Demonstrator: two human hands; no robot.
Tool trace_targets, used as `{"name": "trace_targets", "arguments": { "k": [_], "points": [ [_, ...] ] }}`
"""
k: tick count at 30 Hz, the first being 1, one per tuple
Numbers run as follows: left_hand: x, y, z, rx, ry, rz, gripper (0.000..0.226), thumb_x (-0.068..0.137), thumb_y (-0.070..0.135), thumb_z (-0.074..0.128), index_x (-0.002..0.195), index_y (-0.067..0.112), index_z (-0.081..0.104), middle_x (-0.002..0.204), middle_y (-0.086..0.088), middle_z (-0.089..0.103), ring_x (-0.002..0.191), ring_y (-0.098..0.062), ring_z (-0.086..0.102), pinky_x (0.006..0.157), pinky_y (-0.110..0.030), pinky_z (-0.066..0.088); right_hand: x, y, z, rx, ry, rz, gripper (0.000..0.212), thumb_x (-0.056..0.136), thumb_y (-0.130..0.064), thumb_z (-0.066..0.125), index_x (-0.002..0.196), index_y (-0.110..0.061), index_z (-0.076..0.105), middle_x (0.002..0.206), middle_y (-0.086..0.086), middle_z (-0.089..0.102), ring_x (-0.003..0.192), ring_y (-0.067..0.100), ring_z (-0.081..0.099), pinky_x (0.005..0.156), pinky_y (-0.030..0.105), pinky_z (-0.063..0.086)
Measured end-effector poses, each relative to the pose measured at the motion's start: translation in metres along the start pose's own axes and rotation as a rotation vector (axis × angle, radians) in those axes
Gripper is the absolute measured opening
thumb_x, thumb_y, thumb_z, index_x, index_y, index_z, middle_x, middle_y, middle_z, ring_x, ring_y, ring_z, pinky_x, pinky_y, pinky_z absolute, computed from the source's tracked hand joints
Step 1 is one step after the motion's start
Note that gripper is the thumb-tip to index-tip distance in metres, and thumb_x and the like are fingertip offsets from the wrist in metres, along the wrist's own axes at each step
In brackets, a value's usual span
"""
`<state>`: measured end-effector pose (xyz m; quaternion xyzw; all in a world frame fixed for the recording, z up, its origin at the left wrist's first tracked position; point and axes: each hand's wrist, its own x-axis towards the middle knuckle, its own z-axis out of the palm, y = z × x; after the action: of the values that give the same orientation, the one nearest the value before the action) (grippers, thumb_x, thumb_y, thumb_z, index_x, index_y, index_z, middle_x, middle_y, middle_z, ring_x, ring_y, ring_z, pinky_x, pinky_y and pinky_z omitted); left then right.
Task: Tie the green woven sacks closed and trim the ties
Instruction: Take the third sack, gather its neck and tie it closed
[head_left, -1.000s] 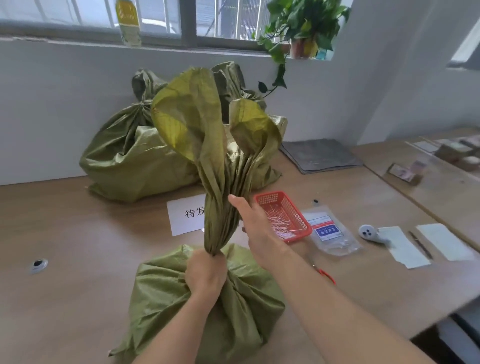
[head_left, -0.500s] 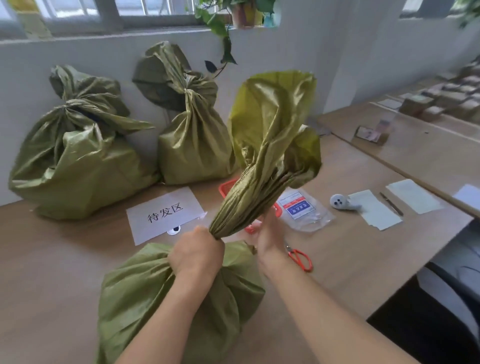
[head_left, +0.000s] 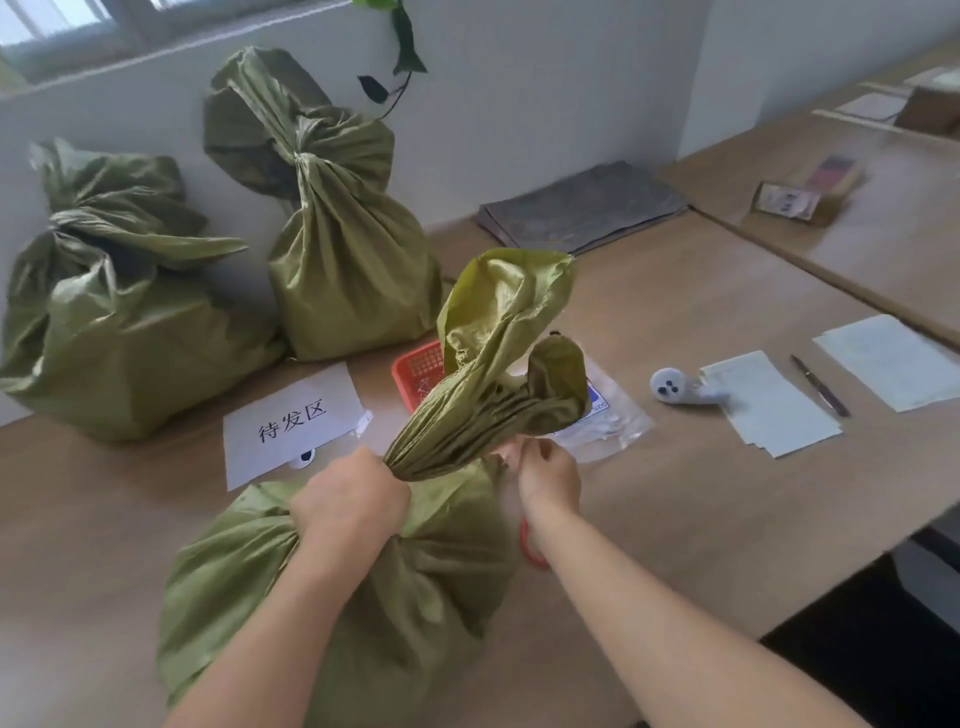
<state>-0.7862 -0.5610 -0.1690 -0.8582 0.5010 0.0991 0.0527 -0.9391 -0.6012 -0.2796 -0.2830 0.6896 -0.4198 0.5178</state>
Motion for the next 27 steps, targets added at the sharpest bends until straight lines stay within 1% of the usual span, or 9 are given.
{"name": "trace_targets", "arguments": {
  "k": [2,4,9,11,15,20,23,25,27],
  "points": [
    [0.001,0.013,0.003,0.025,-0.011,-0.022,0.019,0.087,0.018,0.051,0.073,0.022,0.038,0.077,0.001,0.049,0.087,-0.028,0.058,0.076,-0.033,0.045,0.024,0.007,-0.016,-0.032,0.045,0.041,0.020,0.096,-0.024,0.056,0.087,-0.017,0.073,0.094,0.008,0.074,0.098,0.034,0.067,0.080,0.032,0.049],
    [0.003,0.022,0.007,0.042,-0.023,-0.040,0.020,0.087,0.019,0.051,0.074,0.023,0.037,0.078,0.000,0.048,0.087,-0.029,0.058,0.077,-0.033,0.046,0.048,0.014,-0.029,-0.111,0.095,0.066,0.020,0.096,-0.019,0.058,0.100,-0.010,0.075,0.104,0.015,0.075,0.106,0.037,0.067,0.078,0.030,0.044],
    [0.008,0.037,0.015,0.079,-0.039,-0.089,0.009,0.084,0.022,0.053,0.079,0.023,0.045,0.082,0.000,0.052,0.086,-0.028,0.058,0.077,-0.033,0.046,0.112,0.043,-0.060,-0.466,0.146,0.080,0.029,0.099,-0.015,0.056,0.118,-0.001,0.073,0.127,0.022,0.068,0.122,0.039,0.062,0.093,0.038,0.049],
    [0.011,0.039,0.017,0.089,-0.049,-0.114,0.017,0.084,0.023,0.053,0.074,0.022,0.039,0.084,-0.001,0.052,0.087,-0.029,0.057,0.078,-0.033,0.045,0.133,0.054,-0.071,-0.596,0.138,0.019,0.027,0.096,-0.010,0.057,0.116,-0.002,0.074,0.125,0.020,0.068,0.116,0.037,0.065,0.090,0.037,0.052],
    [0.020,0.038,0.021,0.089,-0.032,-0.139,0.009,0.083,0.026,0.054,0.084,0.021,0.046,0.088,-0.003,0.055,0.087,-0.030,0.058,0.078,-0.033,0.047,0.162,0.069,-0.080,-0.959,0.088,-0.243,0.029,0.093,-0.003,0.054,0.117,-0.003,0.070,0.125,0.015,0.064,0.111,0.037,0.066,0.090,0.040,0.052],
    [0.028,0.035,0.026,0.104,-0.021,-0.148,0.012,0.084,0.030,0.055,0.086,0.020,0.048,0.088,-0.003,0.056,0.085,-0.031,0.059,0.078,-0.034,0.048,0.188,0.083,-0.072,-1.207,0.004,-0.401,0.027,0.096,-0.010,0.055,0.121,-0.013,0.064,0.131,0.007,0.058,0.114,0.029,0.063,0.091,0.037,0.049],
    [0.031,0.034,0.028,0.109,-0.016,-0.159,0.015,0.084,0.031,0.056,0.085,0.019,0.048,0.084,-0.002,0.055,0.083,-0.031,0.058,0.077,-0.033,0.047,0.202,0.091,-0.067,-1.252,-0.013,-0.538,0.022,0.086,0.004,0.063,0.106,-0.003,0.068,0.110,0.018,0.065,0.102,0.038,0.067,0.083,0.044,0.056],
    [0.033,0.033,0.028,0.101,-0.015,-0.162,0.016,0.085,0.030,0.056,0.081,0.019,0.045,0.078,0.000,0.052,0.082,-0.031,0.058,0.076,-0.033,0.047,0.208,0.094,-0.067,-1.317,-0.023,-0.622,0.021,0.067,0.015,0.076,0.083,0.005,0.069,0.084,0.025,0.066,0.078,0.043,0.069,0.063,0.047,0.060],
    [0.035,0.032,0.027,0.091,-0.013,-0.163,0.017,0.085,0.030,0.056,0.079,0.019,0.045,0.078,-0.001,0.053,0.082,-0.031,0.058,0.075,-0.033,0.048,0.214,0.098,-0.069,-1.302,-0.010,-0.669,0.031,0.049,0.019,0.082,0.067,0.003,0.064,0.068,0.023,0.062,0.060,0.040,0.065,0.048,0.041,0.054]
  ]
}}
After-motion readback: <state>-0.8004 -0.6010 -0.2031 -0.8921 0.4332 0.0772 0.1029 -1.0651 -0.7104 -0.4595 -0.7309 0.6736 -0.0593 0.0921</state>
